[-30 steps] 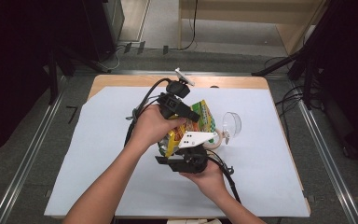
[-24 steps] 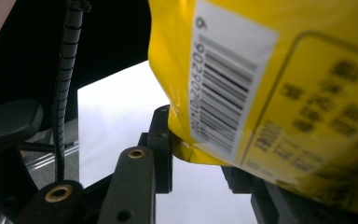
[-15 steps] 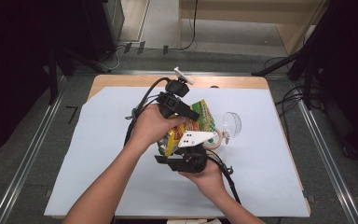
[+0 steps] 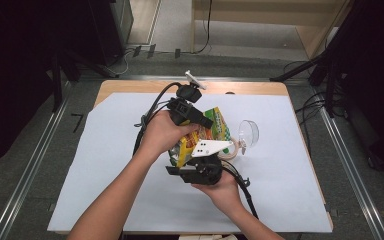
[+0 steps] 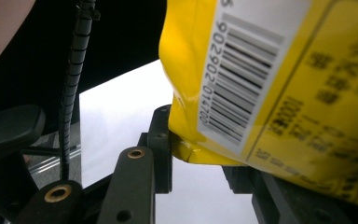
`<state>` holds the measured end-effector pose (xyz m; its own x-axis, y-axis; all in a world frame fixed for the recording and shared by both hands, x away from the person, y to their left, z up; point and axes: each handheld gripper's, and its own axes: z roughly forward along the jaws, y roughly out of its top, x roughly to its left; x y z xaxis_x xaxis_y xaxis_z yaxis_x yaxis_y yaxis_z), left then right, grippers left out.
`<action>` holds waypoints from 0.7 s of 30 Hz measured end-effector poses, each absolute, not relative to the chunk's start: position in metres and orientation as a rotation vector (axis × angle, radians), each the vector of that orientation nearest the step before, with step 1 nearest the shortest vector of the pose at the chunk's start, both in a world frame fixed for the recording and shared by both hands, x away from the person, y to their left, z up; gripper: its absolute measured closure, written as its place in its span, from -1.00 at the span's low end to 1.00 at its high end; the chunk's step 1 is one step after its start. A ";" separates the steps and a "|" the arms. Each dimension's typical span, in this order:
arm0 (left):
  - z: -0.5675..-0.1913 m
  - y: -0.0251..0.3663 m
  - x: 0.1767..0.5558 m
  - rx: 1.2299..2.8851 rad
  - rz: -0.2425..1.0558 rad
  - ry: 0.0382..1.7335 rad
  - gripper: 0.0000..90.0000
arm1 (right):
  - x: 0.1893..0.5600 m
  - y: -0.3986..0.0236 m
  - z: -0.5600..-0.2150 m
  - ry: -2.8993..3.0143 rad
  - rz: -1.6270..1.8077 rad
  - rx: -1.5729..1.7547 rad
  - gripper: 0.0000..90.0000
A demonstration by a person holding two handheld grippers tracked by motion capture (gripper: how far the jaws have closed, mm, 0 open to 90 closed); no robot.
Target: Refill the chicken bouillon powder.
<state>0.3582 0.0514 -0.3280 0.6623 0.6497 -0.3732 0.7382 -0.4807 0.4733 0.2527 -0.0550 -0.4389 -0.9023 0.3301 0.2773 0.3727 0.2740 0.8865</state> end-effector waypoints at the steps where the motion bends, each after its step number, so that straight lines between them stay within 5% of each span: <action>1: -0.328 0.051 0.358 2.264 -0.188 1.070 0.82 | 0.253 -0.055 -0.439 -2.478 -1.741 -0.686 0.54; 21: -0.320 0.040 0.354 2.293 -0.161 1.051 0.83 | 0.256 -0.055 -0.438 -2.475 -1.731 -0.731 0.56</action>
